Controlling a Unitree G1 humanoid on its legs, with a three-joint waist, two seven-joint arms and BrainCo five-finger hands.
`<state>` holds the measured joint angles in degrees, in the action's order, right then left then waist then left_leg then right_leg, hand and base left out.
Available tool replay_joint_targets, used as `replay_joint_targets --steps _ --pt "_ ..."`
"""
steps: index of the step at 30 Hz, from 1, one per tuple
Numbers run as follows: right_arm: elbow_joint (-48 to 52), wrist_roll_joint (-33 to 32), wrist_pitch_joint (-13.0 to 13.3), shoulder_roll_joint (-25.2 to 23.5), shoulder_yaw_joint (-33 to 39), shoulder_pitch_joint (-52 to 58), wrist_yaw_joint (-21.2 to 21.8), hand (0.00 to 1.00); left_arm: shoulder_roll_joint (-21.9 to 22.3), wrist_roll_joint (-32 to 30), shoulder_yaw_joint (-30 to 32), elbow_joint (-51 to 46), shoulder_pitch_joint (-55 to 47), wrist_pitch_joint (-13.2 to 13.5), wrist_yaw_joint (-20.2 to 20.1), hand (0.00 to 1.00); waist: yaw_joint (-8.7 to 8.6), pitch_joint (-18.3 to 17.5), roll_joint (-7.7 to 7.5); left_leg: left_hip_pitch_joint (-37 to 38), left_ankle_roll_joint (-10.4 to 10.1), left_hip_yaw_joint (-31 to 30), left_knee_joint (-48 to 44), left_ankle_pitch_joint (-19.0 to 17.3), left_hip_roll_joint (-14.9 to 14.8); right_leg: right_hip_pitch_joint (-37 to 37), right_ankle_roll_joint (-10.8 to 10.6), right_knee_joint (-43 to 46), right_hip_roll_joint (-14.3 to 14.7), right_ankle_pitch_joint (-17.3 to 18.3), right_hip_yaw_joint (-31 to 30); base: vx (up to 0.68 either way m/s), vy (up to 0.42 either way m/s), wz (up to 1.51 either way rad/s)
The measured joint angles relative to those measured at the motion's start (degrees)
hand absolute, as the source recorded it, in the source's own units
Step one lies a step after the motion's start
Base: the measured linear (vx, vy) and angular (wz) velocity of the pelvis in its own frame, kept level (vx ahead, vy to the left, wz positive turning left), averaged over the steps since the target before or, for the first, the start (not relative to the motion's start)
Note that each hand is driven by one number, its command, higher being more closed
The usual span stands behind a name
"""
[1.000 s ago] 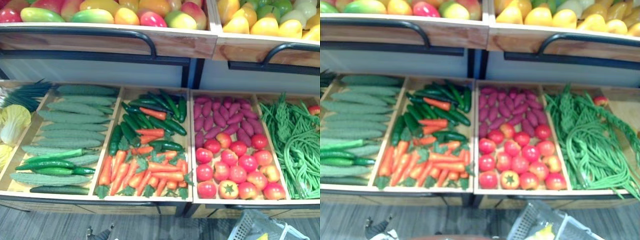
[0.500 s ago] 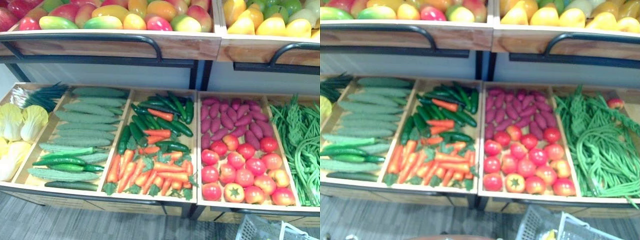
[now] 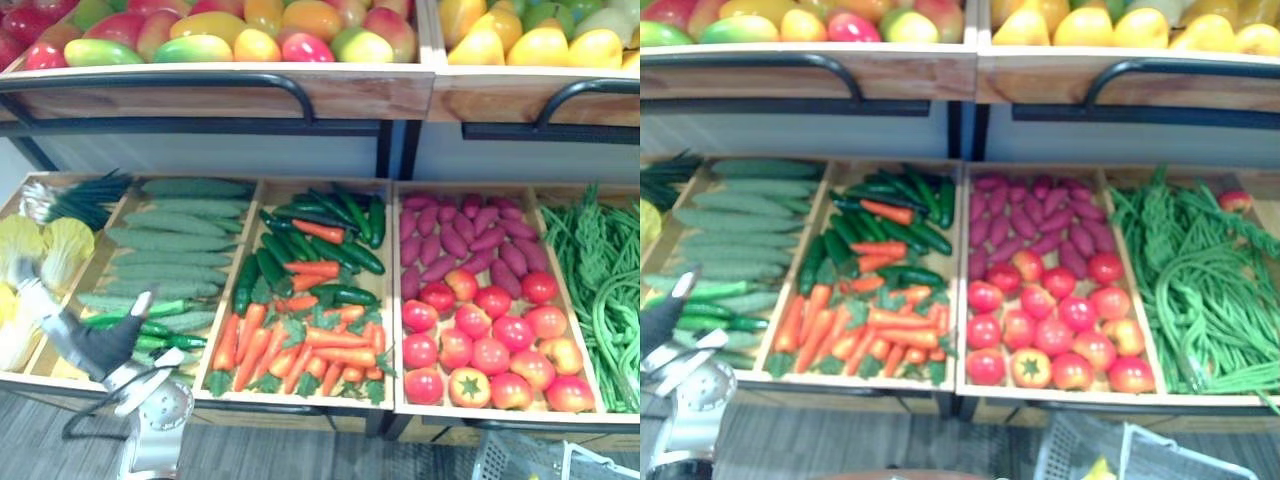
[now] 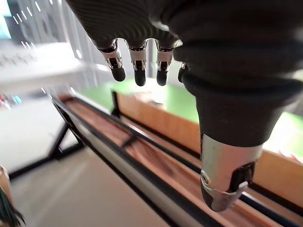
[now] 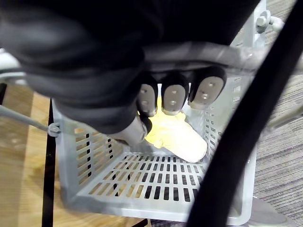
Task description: Pick vegetable in the basket
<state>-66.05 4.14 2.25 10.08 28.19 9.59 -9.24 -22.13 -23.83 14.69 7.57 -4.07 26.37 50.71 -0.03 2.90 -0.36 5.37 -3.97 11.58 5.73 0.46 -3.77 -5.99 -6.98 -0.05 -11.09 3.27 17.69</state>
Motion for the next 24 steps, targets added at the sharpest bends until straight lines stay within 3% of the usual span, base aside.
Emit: replay_joint_targets --steps 3,6,7,9,12,16,24 --pt "0.2 0.6 0.8 1.0 0.0 -0.1 0.4 1.00 -3.3 0.2 -7.3 1.3 0.7 0.7 -9.9 0.00 -0.26 -0.4 0.73 0.5 -0.1 1.9 0.2 -0.3 -0.2 0.8 -0.1 0.1 0.2 -0.1 -2.3 -0.01 -0.005 -0.33" --pt "0.2 0.8 0.9 1.6 0.6 -0.1 1.1 1.00 -8.3 2.2 -15.8 6.8 2.3 0.4 -23.8 0.00 -1.61 -0.5 1.25 1.2 -0.3 3.1 0.2 -0.6 -0.4 0.8 -0.2 0.2 0.4 -0.2 -3.6 -0.01 -0.010 -0.20" --pt "0.2 0.9 0.9 1.6 0.7 -0.1 1.1 1.00 -9.2 3.8 -17.3 7.4 2.4 -0.2 -27.1 0.00 -1.58 -0.5 1.24 1.5 -0.4 3.7 0.2 -0.7 -0.5 0.9 -0.2 0.1 0.6 -0.2 -4.3 0.00 -0.011 -0.40" --pt "0.1 0.9 0.9 1.6 1.1 -0.4 1.2 1.00 -11.8 10.4 -21.3 10.6 3.2 -2.5 -39.4 0.00 -1.73 -0.5 1.31 2.3 -0.7 5.2 0.2 -1.0 -1.0 1.0 -0.2 0.1 1.1 -0.4 -5.7 -0.01 -0.024 -0.35" --pt "0.1 0.9 0.9 1.8 3.0 -0.2 2.2 1.00 -15.3 14.8 -25.2 13.7 4.3 -5.1 -51.6 0.00 -2.21 -0.4 1.41 2.3 -0.9 5.4 0.2 -1.1 -1.2 1.2 -0.2 0.0 1.3 -0.4 -5.9 0.00 -0.027 -0.07" --pt "0.1 0.9 0.9 2.1 3.0 -0.4 2.3 1.00 -19.9 21.0 -27.4 15.0 4.9 -7.1 -60.1 0.00 -2.27 -0.4 1.53 2.7 -1.1 6.8 0.2 -1.3 -1.4 1.6 0.1 0.0 1.6 -0.6 -7.4 0.01 -0.014 -0.15" --pt "0.1 0.9 0.9 2.5 3.1 -0.4 2.4 1.00 -20.9 21.4 -29.6 15.8 7.9 -7.8 -68.4 0.00 -2.27 -0.4 1.88 2.8 -1.1 6.8 0.3 -1.3 -1.5 1.5 0.1 0.0 1.7 -0.6 -7.3 0.00 -0.002 -0.01"
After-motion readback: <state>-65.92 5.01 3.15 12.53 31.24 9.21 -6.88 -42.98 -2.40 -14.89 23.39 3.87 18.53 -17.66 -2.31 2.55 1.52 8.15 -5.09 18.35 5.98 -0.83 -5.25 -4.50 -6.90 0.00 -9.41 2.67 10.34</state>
